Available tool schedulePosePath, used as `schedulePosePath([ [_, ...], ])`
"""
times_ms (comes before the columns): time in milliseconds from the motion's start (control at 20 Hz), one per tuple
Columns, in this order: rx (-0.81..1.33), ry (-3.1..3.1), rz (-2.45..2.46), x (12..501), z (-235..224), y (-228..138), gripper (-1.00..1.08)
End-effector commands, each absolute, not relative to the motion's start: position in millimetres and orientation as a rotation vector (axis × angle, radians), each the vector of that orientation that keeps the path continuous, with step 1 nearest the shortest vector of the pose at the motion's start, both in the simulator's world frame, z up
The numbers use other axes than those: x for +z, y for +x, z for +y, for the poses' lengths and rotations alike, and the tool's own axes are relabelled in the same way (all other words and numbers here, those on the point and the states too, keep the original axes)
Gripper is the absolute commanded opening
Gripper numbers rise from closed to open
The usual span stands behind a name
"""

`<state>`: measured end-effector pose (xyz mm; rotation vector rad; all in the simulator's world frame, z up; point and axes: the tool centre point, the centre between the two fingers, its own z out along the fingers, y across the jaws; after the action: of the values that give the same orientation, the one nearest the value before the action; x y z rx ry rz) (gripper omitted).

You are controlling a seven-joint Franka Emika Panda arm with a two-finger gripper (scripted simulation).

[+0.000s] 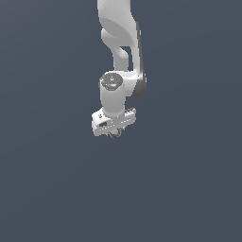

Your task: Pick up the object and move it to a goal position.

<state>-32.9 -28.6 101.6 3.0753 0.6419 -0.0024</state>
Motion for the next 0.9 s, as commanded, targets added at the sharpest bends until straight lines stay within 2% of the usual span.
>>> schedulePosePath([
  [0,0.001,3.075,0.642,125.3,-24.3,-29.1,-1.0],
  [850,0.0,3.075,0.643,305.9,8.6,1.0,-1.0],
])
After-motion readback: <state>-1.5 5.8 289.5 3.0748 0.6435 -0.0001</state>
